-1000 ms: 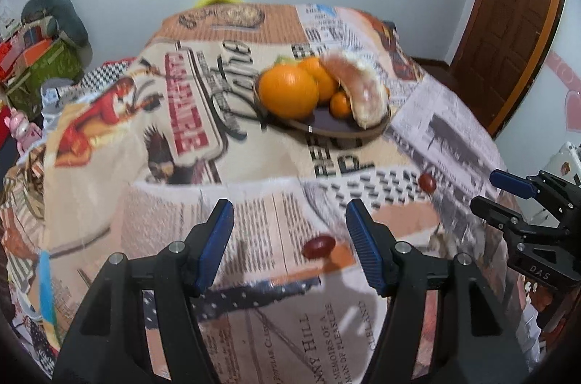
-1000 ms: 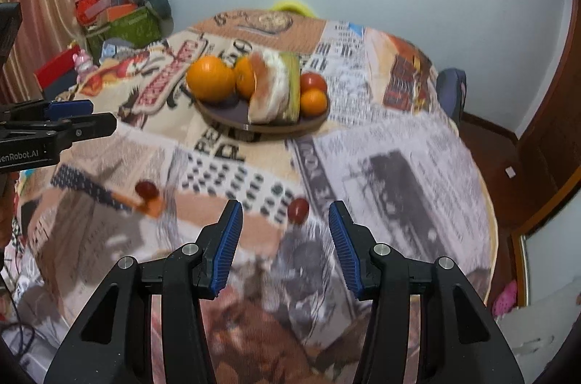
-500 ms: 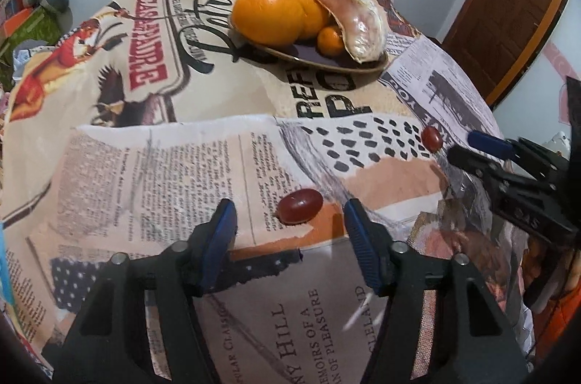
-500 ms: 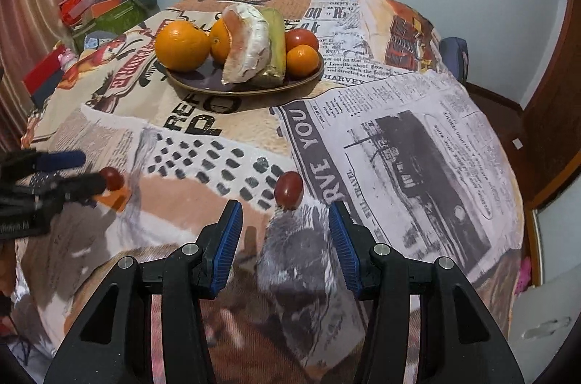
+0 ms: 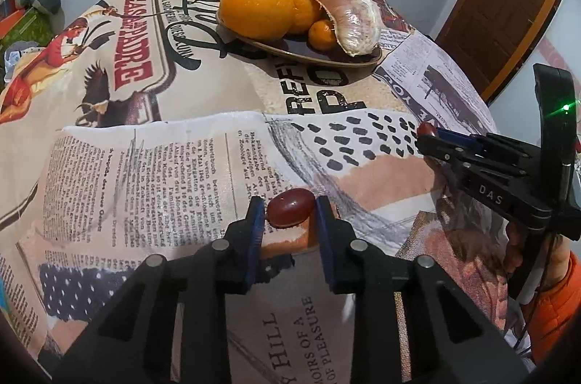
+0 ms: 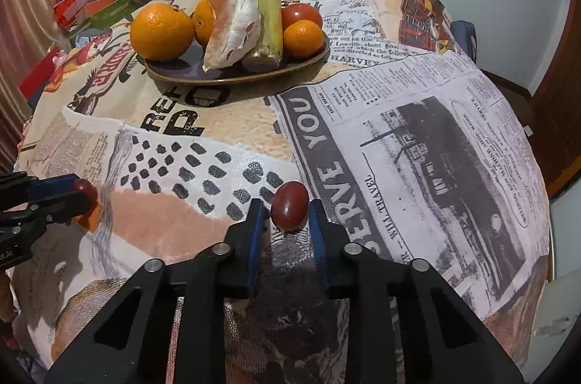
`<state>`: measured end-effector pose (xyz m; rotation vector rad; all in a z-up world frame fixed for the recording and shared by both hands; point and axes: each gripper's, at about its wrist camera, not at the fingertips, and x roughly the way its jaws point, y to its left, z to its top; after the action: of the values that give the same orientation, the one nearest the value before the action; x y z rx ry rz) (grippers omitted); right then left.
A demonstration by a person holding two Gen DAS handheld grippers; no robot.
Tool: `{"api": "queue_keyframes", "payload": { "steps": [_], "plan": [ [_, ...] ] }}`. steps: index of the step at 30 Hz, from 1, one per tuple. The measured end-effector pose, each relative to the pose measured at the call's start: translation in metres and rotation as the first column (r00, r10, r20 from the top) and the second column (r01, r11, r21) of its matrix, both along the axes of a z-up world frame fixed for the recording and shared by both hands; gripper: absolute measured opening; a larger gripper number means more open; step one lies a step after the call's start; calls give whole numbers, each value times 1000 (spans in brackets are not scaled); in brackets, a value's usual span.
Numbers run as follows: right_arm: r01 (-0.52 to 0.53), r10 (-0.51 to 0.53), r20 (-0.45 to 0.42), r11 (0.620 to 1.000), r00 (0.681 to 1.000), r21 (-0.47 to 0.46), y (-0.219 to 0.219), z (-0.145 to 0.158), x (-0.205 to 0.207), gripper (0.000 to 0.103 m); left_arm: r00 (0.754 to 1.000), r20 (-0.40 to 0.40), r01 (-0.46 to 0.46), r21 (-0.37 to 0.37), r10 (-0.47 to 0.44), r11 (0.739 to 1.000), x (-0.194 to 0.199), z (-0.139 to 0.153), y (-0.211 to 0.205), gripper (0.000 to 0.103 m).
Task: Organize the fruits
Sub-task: 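Grasp a red date with the left tool while the right grasps another date, then lower both dates onto the purple plate and open both tools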
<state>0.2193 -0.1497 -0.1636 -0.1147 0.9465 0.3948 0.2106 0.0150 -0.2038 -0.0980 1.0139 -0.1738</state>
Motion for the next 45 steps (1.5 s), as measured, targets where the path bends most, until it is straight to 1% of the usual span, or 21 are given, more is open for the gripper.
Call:
{"api": "queue_keyframes", "payload": {
  "steps": [2,5,11,17,22,27,32,40,45],
  "plan": [
    [0,0,3,1000,1000,-1,0,1,0,18,1000,3,3,-2,-3,1000,0,1,-1,28],
    [-2,2,7,1000,1000,5,0,4,0,18,1000,20,2,-2,-2,1000,-1,7,0,28],
    [-19,18,54,1000,998,16,6,22,-5,18,998,69,-11,-3,11,1000,2,27,5,28],
    [-47,42,108,998,993,41,15,42,-5,18,991,130,-20,3,19,1000,13,47,7,28],
    [-66,56,137,996,989,63,23,52,2,18,987,160,-20,-4,20,1000,27,56,5,28],
    [-76,63,154,994,986,84,30,55,11,18,984,176,-12,-4,13,1000,45,59,1,28],
    [-86,73,160,993,984,80,34,53,20,18,983,182,-6,-2,6,1000,63,57,-3,28],
    [-90,74,162,992,984,92,37,50,34,18,988,153,4,-17,-1,1000,92,40,-10,28],
    [-88,72,160,991,984,97,36,47,38,18,991,136,3,-20,0,1000,102,33,-11,28]
  ]
}}
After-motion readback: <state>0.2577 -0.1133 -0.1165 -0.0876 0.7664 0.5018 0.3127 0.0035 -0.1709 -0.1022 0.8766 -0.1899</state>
